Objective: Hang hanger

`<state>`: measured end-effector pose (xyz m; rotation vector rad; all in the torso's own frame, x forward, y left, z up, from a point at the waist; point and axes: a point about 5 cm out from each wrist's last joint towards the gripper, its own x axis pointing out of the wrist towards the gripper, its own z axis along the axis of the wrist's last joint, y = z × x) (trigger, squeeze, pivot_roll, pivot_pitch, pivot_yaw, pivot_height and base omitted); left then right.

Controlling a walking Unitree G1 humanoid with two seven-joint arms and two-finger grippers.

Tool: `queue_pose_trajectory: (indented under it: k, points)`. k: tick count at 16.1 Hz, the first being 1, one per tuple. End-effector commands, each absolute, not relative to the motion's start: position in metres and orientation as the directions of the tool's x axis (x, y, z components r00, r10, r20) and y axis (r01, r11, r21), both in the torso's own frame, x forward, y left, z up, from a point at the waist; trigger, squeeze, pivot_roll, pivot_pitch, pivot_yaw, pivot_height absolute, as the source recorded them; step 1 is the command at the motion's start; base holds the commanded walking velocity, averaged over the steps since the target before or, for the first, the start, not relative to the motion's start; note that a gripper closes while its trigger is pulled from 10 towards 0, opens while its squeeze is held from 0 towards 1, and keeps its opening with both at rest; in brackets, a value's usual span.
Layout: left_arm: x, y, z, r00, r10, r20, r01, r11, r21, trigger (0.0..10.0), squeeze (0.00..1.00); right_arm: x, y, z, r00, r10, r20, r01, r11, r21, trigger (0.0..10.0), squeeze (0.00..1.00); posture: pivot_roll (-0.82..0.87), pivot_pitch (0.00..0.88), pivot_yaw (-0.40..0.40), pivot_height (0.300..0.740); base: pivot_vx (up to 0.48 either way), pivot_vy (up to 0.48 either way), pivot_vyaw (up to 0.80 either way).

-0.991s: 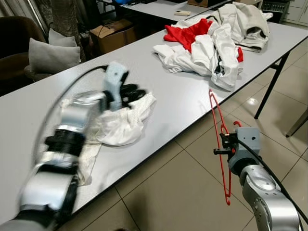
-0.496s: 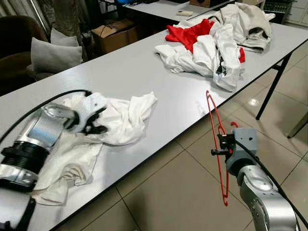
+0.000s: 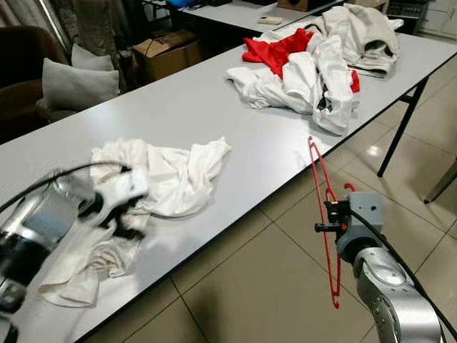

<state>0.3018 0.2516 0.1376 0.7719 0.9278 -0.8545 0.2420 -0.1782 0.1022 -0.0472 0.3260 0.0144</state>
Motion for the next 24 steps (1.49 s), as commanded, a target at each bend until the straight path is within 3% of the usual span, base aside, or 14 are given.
queue_pose_trajectory:
  k: [1,3,8,10,12,14,15,16,17,19,20,22,24]
  points:
    - [0.302,0.263,0.139,0.355,-0.191,-0.915,0.858,0.455,0.238,10.0,1.0,0.242,-0.175,0.103,0.949,0.017,-0.314,-0.032,0.999,-0.042,10.0,0.0,-0.21,0.0,0.144,0.74,0.0,0.0,0.0]
    - [0.304,0.281,0.136,0.39,-0.039,-0.92,0.825,0.459,0.331,10.0,1.0,0.243,-0.174,0.102,0.949,0.021,-0.314,-0.036,0.998,-0.044,10.0,0.0,-0.21,0.0,0.14,0.74,0.0,0.0,0.0]
    - [0.309,0.312,0.135,0.426,0.203,-0.882,0.769,0.432,0.471,10.0,1.0,0.244,-0.174,0.103,0.95,0.016,-0.312,-0.032,0.998,-0.046,10.0,0.0,-0.21,0.0,0.147,0.74,0.0,0.0,0.0]
    - [0.316,0.335,0.138,0.514,0.352,-0.782,0.671,0.404,0.622,10.0,1.0,0.244,-0.175,0.103,0.951,0.012,-0.309,-0.028,0.998,-0.049,10.0,0.0,-0.21,0.0,0.148,0.74,0.0,0.0,0.0]
    - [0.324,0.343,0.148,0.603,0.406,-0.686,0.567,0.386,0.728,10.0,1.0,0.244,-0.175,0.103,0.951,0.01,-0.309,-0.026,0.998,-0.05,10.0,0.0,-0.21,0.0,0.148,0.74,0.0,0.0,0.0]
    - [0.336,0.344,0.161,0.716,0.394,-0.576,0.414,0.425,0.805,10.0,0.92,0.245,-0.176,0.103,0.951,0.01,-0.308,-0.027,0.998,-0.05,10.0,0.0,-0.21,0.0,0.142,0.74,0.0,0.0,0.0]
    - [0.342,0.339,0.162,0.764,0.346,-0.544,0.344,0.496,0.798,10.0,0.88,0.245,-0.175,0.103,0.951,0.012,-0.308,-0.029,0.998,-0.05,10.0,0.0,-0.21,0.0,0.142,0.74,0.0,0.0,0.0]
    - [0.347,0.33,0.159,0.797,0.26,-0.545,0.293,0.623,0.725,10.0,0.85,0.245,-0.175,0.104,0.951,0.015,-0.307,-0.032,0.998,-0.05,10.0,0.0,-0.2,0.0,0.141,0.74,0.0,0.0,0.0]
    - [0.349,0.326,0.158,0.806,0.233,-0.544,0.281,0.658,0.698,10.0,0.82,0.246,-0.175,0.104,0.952,0.016,-0.307,-0.033,0.998,-0.05,10.0,0.0,-0.2,0.0,0.141,0.74,0.0,0.0,0.0]
    - [0.351,0.321,0.154,0.817,0.197,-0.543,0.276,0.692,0.667,10.0,0.51,0.247,-0.175,0.104,0.952,0.019,-0.306,-0.036,0.998,-0.051,10.0,0.0,-0.2,0.0,0.135,0.74,0.0,0.0,0.0]
    - [0.352,0.318,0.153,0.829,0.177,-0.53,0.288,0.679,0.676,10.0,0.18,0.247,-0.175,0.104,0.952,0.02,-0.306,-0.038,0.998,-0.051,10.0,0.0,-0.2,0.0,0.135,0.74,0.0,0.0,0.0]
    - [0.354,0.311,0.15,0.845,0.115,-0.522,0.315,0.682,0.66,10.0,0.0,0.247,-0.175,0.104,0.952,0.023,-0.306,-0.04,0.998,-0.052,10.0,0.0,-0.2,0.0,0.131,0.74,0.0,0.0,0.0]
    - [0.355,0.307,0.15,0.846,0.095,-0.525,0.337,0.667,0.665,10.0,0.0,0.247,-0.175,0.104,0.952,0.025,-0.307,-0.044,0.998,-0.054,10.0,0.0,-0.2,0.0,0.131,0.74,0.0,0.0,0.0]
